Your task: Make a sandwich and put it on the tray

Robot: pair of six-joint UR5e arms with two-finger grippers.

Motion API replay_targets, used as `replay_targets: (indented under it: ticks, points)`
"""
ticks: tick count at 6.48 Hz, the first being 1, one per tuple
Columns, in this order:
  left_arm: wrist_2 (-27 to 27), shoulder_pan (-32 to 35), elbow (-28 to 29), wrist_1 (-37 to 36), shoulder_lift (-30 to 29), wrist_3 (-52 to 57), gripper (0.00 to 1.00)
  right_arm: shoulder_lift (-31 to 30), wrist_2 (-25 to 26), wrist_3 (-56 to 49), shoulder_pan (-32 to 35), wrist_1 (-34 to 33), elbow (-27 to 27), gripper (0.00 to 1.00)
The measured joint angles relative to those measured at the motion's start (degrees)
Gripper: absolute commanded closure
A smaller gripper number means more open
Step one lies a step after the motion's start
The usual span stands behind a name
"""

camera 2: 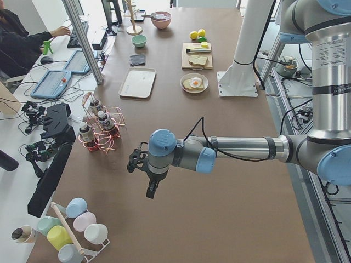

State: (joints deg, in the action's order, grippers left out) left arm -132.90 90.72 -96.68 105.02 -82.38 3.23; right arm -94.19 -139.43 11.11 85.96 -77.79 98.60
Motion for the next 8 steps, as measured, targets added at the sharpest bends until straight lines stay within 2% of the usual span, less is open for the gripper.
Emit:
replay_targets:
  ticks: [4, 8]
  points:
    - [0.3, -0.5, 0.7, 2.5, -1.5, -0.3, 0.02, 2.7, 0.4, 0.7, -0.1, -1.7, -1.5, 0.00]
    - [5.8, -0.7, 1.6, 2.4, -2.7, -0.4, 0.02, 6.2, 0.4, 0.7, -0.4, -2.5, -3.4, 0.00]
